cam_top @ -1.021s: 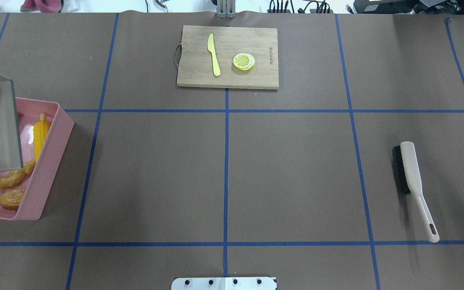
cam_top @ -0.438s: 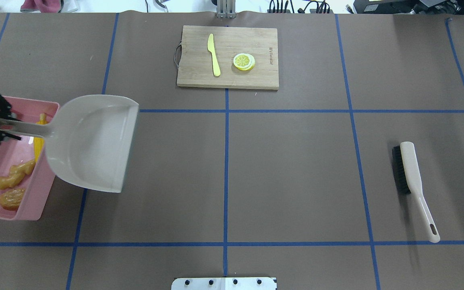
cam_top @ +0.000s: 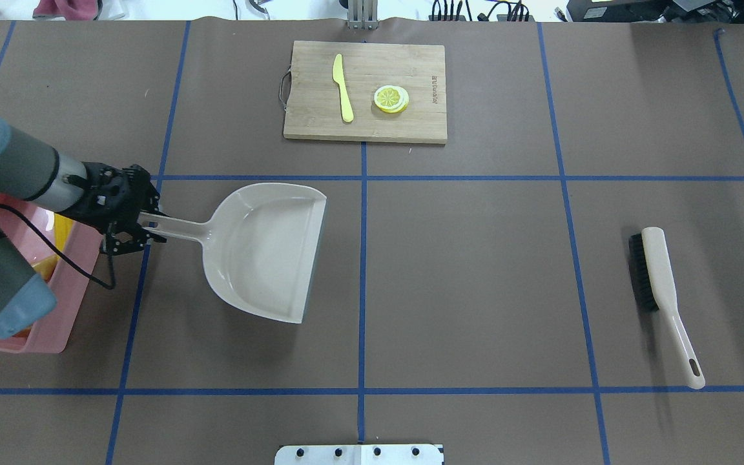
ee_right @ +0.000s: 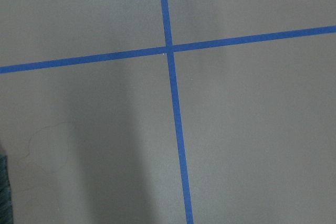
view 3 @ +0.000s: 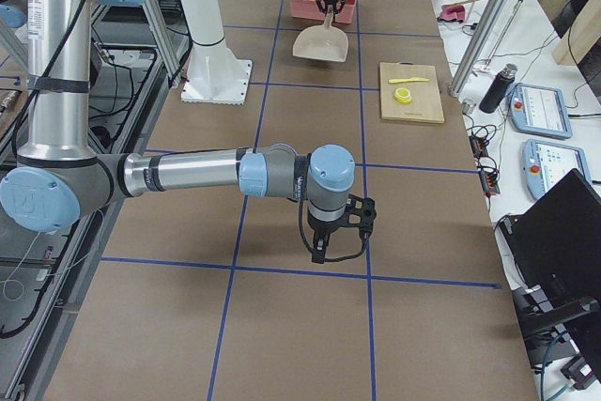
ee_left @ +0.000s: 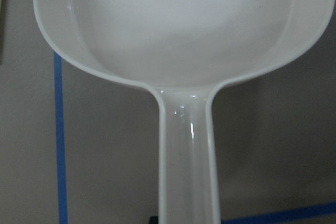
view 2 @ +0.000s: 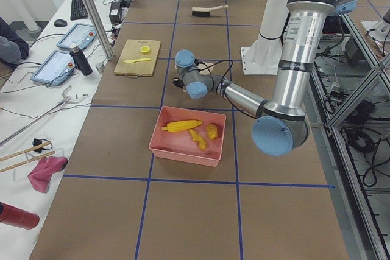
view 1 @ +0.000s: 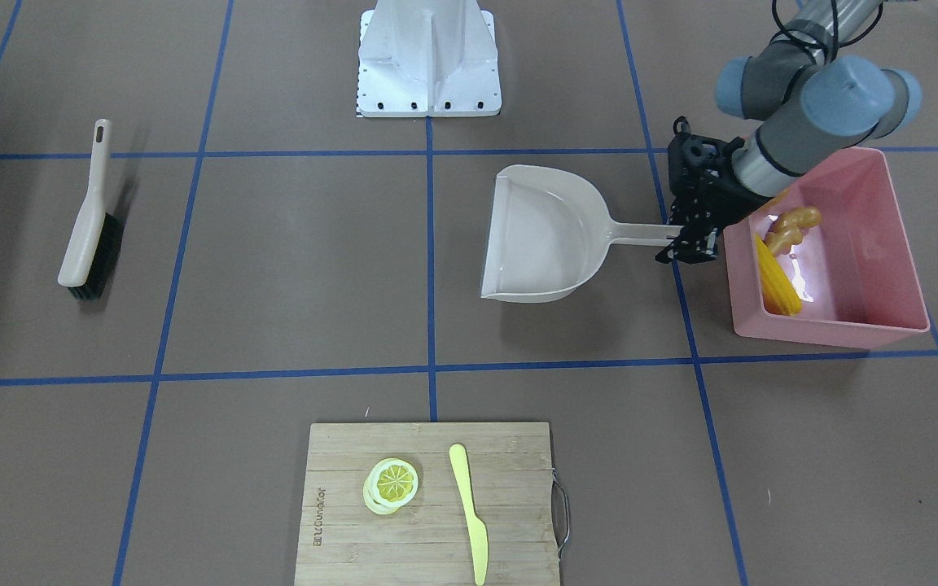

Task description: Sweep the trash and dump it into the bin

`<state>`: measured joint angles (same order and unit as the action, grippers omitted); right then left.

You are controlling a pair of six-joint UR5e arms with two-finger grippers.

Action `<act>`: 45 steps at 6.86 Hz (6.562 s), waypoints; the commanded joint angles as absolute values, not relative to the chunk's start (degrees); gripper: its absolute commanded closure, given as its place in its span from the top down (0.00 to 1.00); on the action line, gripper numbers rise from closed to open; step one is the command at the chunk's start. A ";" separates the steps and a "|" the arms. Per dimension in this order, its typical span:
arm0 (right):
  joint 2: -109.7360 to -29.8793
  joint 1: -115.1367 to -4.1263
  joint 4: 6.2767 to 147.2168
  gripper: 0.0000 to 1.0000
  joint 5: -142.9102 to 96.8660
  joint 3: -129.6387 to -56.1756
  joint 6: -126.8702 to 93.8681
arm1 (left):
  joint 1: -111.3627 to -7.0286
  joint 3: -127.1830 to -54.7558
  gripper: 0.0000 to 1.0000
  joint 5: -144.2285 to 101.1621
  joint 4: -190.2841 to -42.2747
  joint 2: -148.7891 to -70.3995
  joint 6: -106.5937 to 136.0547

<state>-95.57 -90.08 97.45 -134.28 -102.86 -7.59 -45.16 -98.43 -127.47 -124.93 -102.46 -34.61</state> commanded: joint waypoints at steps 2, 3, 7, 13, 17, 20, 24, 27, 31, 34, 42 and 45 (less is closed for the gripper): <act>-93.36 -89.56 93.90 1.00 -134.47 -98.82 -8.08 | -41.31 -97.12 0.00 -126.39 -125.33 -105.64 -27.25; -93.17 -89.56 92.91 1.00 -134.39 -97.92 -8.09 | -41.22 -97.55 0.00 -122.99 -125.33 -105.38 -22.46; -93.25 -89.65 92.90 1.00 -134.47 -97.47 -7.91 | -41.13 -97.91 0.00 -120.32 -125.16 -104.85 -22.99; -93.43 -89.65 92.90 1.00 -136.85 -97.91 -8.00 | -39.55 -97.56 0.00 -120.41 -124.45 -104.59 -25.49; -93.43 -89.74 92.90 1.00 -136.85 -97.56 -8.00 | -38.67 -97.82 0.23 -120.50 -122.87 -104.41 -25.49; -93.52 -89.74 92.90 1.00 -136.76 -97.56 -8.00 | -38.58 -98.35 0.99 -121.20 -123.57 -104.41 -25.75; -93.78 -89.74 92.90 1.00 -136.76 -97.47 -8.00 | -44.53 -109.58 0.99 -125.50 -123.84 -95.73 -26.19; -94.13 -89.91 92.90 1.00 -136.67 -97.47 -7.74 | -58.38 -112.94 0.99 -125.77 -119.21 -87.74 -25.49; -93.78 -89.82 92.90 1.00 -135.88 -97.21 -7.82 | -80.82 -107.96 0.99 -125.60 -101.35 -82.10 -9.80; -93.25 -89.65 92.90 1.00 -135.26 -96.77 -7.82 | -92.60 -88.99 0.99 -127.70 -102.48 -86.82 -9.76; -93.25 -89.65 92.90 1.00 -135.53 -96.50 -7.82 | -92.20 -87.45 0.99 -140.17 -101.87 -90.35 16.78; -93.25 -89.65 92.90 1.00 -135.53 -96.50 -7.91 | -91.93 -87.45 0.99 -139.92 -98.88 -91.84 16.09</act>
